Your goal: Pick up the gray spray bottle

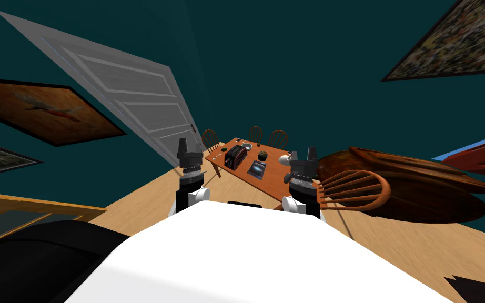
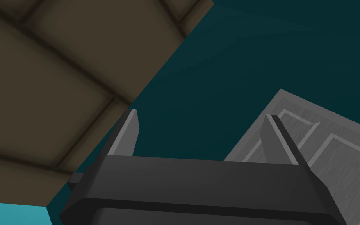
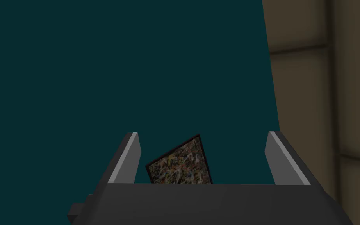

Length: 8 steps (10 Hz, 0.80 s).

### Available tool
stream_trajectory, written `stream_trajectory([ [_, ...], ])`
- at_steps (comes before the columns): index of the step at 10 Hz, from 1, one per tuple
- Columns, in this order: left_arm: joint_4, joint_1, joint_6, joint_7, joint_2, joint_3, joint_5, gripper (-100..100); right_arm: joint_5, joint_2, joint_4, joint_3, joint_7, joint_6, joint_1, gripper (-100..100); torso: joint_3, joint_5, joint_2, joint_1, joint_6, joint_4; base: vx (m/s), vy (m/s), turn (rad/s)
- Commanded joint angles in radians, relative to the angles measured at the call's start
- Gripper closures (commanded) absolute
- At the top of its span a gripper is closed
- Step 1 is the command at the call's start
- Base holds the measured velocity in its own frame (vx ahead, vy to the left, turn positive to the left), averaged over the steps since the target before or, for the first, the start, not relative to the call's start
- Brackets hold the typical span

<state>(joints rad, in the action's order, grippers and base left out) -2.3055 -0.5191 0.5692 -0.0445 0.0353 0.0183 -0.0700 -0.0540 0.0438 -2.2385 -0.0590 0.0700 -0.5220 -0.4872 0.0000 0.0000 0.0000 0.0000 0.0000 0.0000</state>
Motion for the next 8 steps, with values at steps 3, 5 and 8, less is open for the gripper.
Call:
stream_trajectory([
  [3, 0.000, 0.000, 0.000, 0.000, 0.000, 0.000, 0.000, 0, -0.019, -0.106, 0.035, 0.008, -0.017, 0.024, 0.015, -100, 0.003, 0.001, 0.005, 0.003, 0.000, 0.001, -0.079, 0.042, -0.006],
  [5, 0.000, 0.000, 0.000, 0.000, 0.000, 0.000, 0.000, 0, -0.039, -0.151, 0.072, 0.017, -0.036, 0.049, 0.030, -100, 0.003, 0.000, 0.006, 0.002, 0.000, 0.001, -0.088, 0.047, -0.009],
  [8, 0.000, 0.000, 0.000, 0.000, 0.000, 0.000, 0.000, 0, -0.079, -0.188, 0.145, 0.032, -0.073, 0.102, 0.061, -100, 0.004, 0.001, 0.006, 0.004, 0.000, 0.001, -0.102, 0.065, -0.022],
])
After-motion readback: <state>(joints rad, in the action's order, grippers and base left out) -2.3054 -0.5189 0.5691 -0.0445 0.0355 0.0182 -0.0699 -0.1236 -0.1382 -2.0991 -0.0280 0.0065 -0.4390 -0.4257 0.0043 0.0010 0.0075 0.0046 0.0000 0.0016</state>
